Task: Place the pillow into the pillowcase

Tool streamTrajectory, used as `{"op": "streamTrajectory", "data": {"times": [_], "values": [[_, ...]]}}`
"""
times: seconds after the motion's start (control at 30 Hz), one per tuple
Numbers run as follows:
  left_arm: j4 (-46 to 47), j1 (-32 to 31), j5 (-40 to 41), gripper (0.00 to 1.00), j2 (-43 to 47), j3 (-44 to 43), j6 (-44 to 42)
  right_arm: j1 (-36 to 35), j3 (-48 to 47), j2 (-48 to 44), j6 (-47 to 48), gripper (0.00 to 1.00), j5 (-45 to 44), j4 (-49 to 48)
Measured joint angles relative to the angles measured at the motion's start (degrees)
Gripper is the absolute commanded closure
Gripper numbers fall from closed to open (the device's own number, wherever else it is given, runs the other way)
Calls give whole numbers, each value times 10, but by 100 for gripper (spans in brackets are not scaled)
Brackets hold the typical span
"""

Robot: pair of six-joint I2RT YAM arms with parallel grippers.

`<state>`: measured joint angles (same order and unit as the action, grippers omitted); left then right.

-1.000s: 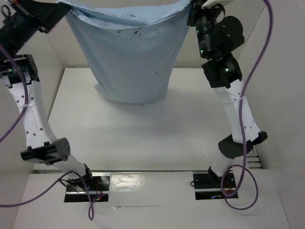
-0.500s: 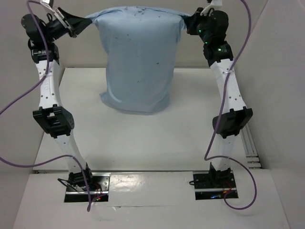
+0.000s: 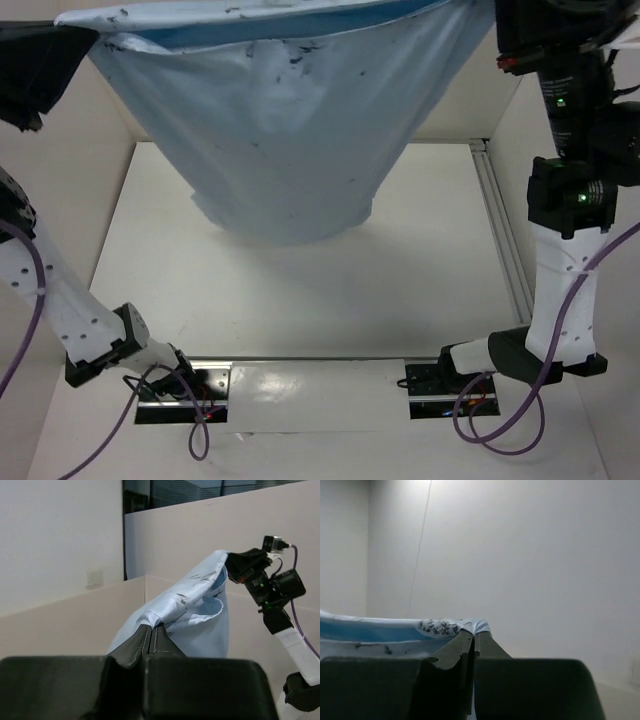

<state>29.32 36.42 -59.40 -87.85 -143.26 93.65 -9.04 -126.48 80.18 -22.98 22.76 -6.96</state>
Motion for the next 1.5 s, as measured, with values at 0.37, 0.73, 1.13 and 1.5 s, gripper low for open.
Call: {"op": "streamTrajectory", "data": {"times": [0.37,0.73,1.13,1.5], "values": [[39,-2,-33,100,-34,26,28,1,-25,54,-19,100,8,-24],[-38,-8,-51,100,-83,43,-10,-16,-22,164,-63,100,57,9],[-165,-117,-8,100,-161,60,-122,3,245,65,-76,100,54,34],[-188,-77,26,100,-123,65,-144,-52,302,54,-46,100,115,76]]}}
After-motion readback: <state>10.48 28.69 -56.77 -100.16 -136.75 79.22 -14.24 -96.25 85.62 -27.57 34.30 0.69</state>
